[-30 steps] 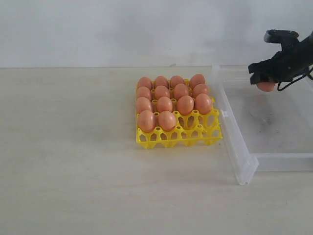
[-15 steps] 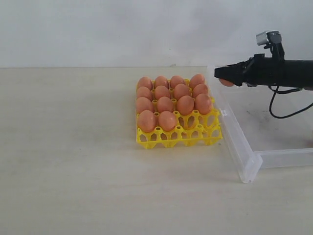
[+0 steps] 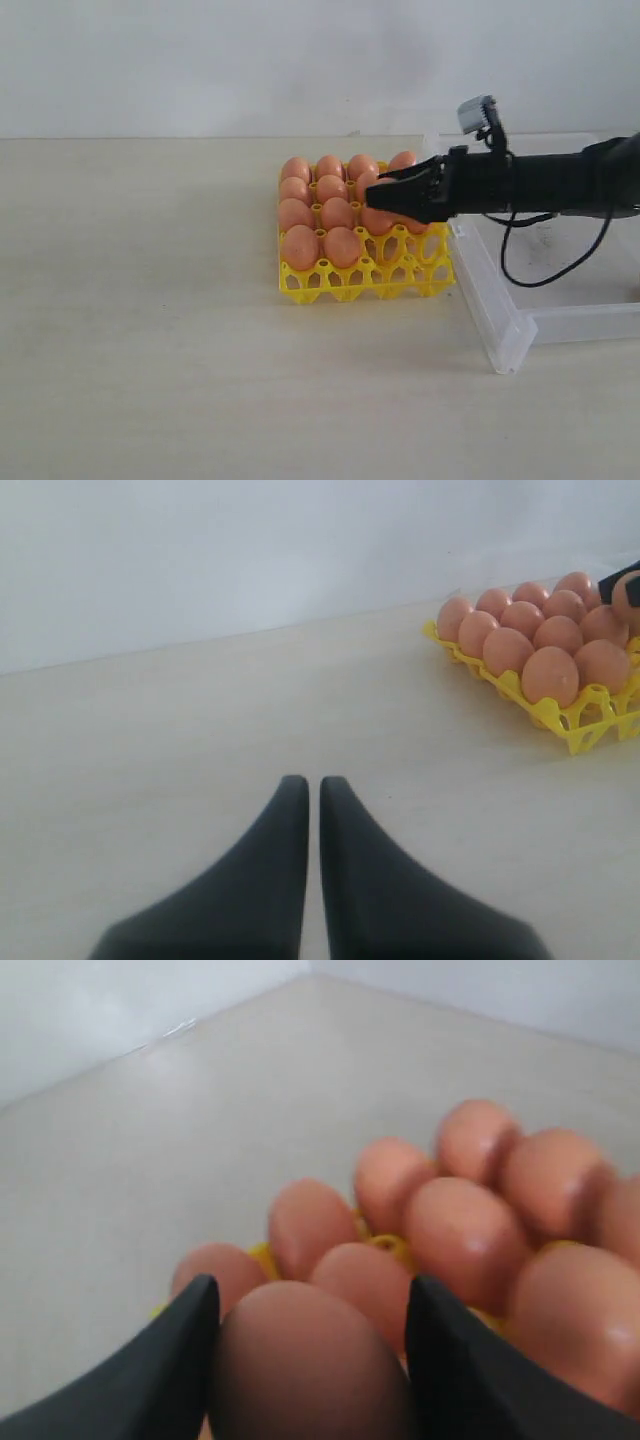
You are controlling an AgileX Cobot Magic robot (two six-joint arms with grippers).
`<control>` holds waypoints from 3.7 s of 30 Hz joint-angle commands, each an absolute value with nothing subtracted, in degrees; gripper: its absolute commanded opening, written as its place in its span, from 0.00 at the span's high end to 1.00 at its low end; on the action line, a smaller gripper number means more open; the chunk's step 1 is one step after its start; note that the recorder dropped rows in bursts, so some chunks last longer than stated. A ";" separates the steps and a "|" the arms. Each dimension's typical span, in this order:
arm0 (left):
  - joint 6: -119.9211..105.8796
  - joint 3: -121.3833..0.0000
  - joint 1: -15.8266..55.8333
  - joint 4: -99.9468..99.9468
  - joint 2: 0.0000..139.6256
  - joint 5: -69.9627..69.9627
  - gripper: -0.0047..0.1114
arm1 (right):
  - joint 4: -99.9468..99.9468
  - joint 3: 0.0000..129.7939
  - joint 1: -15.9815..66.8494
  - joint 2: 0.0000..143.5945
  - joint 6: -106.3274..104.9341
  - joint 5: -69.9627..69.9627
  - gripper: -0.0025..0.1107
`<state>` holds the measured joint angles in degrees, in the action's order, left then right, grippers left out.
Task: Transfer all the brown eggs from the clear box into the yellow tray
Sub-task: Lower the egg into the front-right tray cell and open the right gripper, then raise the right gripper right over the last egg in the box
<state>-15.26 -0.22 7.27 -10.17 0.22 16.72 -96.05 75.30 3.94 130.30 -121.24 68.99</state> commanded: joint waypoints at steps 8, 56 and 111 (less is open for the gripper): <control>-15.54 0.00 7.04 -10.09 0.00 16.25 0.93 | -90.41 74.90 8.82 129.81 -121.94 69.96 0.98; -15.54 0.00 7.04 -10.09 0.00 16.35 0.93 | -77.27 73.66 8.56 125.05 -114.57 56.30 0.48; -15.54 0.00 7.04 -10.09 0.00 16.35 0.93 | 10.76 74.41 12.13 100.78 2.25 53.66 0.97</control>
